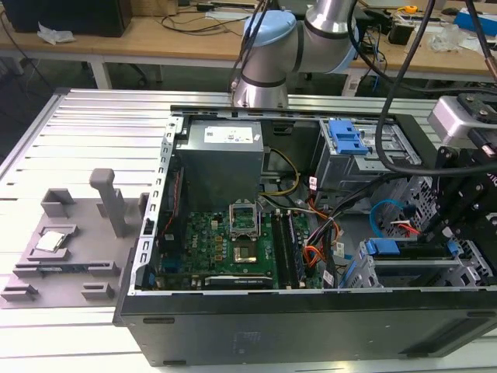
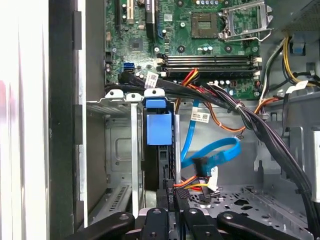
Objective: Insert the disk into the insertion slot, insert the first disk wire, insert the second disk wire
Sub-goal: 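Insert the first disk wire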
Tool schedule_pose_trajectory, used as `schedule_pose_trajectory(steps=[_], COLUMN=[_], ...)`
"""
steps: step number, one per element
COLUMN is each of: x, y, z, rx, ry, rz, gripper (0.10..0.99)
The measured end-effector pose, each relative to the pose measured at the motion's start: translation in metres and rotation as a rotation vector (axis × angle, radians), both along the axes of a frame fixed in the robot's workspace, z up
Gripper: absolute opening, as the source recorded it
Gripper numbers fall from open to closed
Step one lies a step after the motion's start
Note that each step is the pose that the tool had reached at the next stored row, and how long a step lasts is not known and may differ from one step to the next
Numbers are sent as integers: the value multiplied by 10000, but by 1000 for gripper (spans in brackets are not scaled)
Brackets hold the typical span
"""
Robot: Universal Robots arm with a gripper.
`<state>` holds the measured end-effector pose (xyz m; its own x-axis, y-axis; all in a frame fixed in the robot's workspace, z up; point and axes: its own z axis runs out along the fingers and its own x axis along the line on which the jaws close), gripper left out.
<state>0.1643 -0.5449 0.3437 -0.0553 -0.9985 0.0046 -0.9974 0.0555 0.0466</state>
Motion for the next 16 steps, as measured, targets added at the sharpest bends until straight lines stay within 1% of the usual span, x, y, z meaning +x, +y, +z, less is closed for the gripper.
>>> schedule_pose_trajectory(steps=[1, 2, 5, 10, 14, 16], x=[0, 18, 55, 58, 58, 55], y=[0, 0, 1, -2, -2, -14], z=[-7, -12, -16, -24, -2, 0], rx=[-3, 0, 1, 1, 2, 4], ry=[0, -1, -1, 0, -4, -5], rz=[-262, -369, -391, -394, -392, -393], gripper=[180, 180, 180, 180, 180, 180])
